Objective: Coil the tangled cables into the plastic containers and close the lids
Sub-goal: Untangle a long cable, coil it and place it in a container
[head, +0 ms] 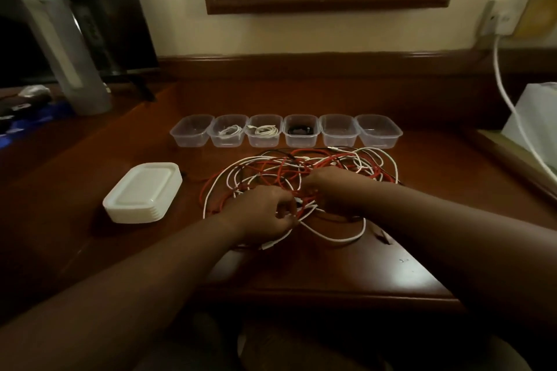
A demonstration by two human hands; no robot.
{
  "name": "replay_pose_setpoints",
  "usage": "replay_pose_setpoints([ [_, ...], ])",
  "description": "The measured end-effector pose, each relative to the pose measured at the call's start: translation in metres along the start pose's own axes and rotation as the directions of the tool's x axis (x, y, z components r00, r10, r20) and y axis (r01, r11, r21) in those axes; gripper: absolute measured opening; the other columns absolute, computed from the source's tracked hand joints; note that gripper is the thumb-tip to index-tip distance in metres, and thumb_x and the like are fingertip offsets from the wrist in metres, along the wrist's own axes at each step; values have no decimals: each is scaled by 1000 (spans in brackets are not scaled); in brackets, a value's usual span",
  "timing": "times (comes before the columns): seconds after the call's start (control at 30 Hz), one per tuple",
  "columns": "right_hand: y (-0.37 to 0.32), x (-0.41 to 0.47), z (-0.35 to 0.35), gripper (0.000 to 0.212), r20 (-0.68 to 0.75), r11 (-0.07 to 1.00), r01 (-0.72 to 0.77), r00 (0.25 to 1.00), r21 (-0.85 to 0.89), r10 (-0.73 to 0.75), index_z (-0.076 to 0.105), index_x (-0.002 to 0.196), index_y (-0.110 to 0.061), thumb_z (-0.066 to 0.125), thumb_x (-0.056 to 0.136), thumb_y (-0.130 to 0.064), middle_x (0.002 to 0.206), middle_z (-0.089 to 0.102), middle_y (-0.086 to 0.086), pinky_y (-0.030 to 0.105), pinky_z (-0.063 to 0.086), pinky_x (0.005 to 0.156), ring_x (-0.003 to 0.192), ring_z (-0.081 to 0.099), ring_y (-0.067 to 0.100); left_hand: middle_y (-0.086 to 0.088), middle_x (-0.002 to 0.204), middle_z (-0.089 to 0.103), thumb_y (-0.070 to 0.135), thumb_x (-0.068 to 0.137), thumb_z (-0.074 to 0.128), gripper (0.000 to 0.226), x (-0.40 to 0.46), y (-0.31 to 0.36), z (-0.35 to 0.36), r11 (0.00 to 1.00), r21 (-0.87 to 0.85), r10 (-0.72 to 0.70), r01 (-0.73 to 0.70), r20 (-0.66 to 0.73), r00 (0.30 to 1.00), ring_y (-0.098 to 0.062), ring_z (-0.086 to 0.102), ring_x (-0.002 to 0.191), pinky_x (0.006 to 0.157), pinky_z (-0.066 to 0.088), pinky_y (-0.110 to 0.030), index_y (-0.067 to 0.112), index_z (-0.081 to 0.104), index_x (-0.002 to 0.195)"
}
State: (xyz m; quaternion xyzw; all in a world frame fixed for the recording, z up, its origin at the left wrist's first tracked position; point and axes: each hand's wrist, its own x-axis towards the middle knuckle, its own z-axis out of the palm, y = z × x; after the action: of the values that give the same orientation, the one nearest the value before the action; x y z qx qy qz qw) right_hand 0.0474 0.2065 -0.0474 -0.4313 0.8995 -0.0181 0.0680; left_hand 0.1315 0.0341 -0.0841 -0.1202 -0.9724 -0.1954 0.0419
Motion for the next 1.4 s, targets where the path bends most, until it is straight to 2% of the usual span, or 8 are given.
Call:
replay_pose_setpoints([
  [0.3, 12, -16, -14, 28, -187, 997, -3, 982, -72, -11, 61, 116, -19, 57, 93, -2, 117, 57, 3, 27, 49, 75, 95, 54, 15, 15, 88, 64, 38, 86, 72, 11, 10, 11, 16, 959, -75, -277, 275, -10, 961, -6, 60, 86, 76, 51, -30, 28, 70, 82],
  [0.47, 18, -21, -13, 40, -290, 972, -79, 946, 223, 143, 52, 134, -19, 55, 96, -6, 123, 56, 1, 19, 42, 66, 92, 53, 13, 12, 82, 65, 22, 88, 65, 16, 17, 11, 10, 961, -77, -268, 264, -54, 962, -8, 62, 82, 75, 51, -29, 27, 67, 73],
  [0.63, 23, -25, -17, 20, -370, 941, -67, 908, 332, 195, 61, 118, -16, 52, 99, -14, 110, 56, -2, 15, 39, 64, 91, 56, 12, 12, 77, 64, 50, 83, 73, 26, 24, 15, 11, 956, -47, -293, 291, -44, 955, -4, 60, 76, 70, 51, -29, 27, 67, 72],
  [0.9, 16, -41, -41, 2, -460, 891, 85, 875, 447, 148, 55, 101, -24, 56, 99, -25, 88, 58, -5, 23, 49, 66, 79, 59, 9, -3, 131, 45, 43, 84, 71, 51, 51, 13, 3, 959, -203, -272, 198, -463, 844, -19, 49, 117, 92, 50, -43, 27, 51, 129],
  [1.0, 18, -48, -53, 4, -520, 831, 162, 837, 533, 171, 54, 99, -24, 57, 99, -26, 81, 58, -3, 19, 44, 57, 67, 54, 8, -3, 107, 57, 44, 93, 59, 28, 62, 3, -15, 980, -113, -197, 162, -517, 833, -21, 60, 98, 82, 54, -43, 20, 63, 109],
  [1.17, 32, -57, -69, 15, -511, 855, 83, 829, 512, 226, 54, 89, -29, 67, 93, -23, 81, 56, -6, 11, 40, 50, 66, 53, 5, -5, 74, 62, 45, 99, 51, 35, 57, -9, -72, 958, -114, -280, 264, -586, 761, -22, 59, 67, 64, 49, -37, 15, 62, 86],
  [1.3, 48, -59, -74, 10, -501, 845, -47, 787, 532, 359, 56, 88, -28, 64, 94, -28, 86, 59, -5, 25, 48, 64, 78, 57, 10, -4, 61, 51, 41, 101, 48, 41, 46, 1, -125, 816, -550, -525, 177, -578, 625, -20, 46, 53, 57, 39, -32, 15, 53, 70],
  [1.4, 47, -60, -75, 21, -359, 758, -148, 812, 635, 460, 60, 94, -19, 55, 98, -39, 81, 59, 0, 29, 47, 60, 69, 55, 13, 2, 57, 36, 38, 101, 49, 36, 35, 19, -148, 672, -720, -603, 177, -392, 695, -13, 31, 45, 47, 27, -26, 19, 48, 71],
])
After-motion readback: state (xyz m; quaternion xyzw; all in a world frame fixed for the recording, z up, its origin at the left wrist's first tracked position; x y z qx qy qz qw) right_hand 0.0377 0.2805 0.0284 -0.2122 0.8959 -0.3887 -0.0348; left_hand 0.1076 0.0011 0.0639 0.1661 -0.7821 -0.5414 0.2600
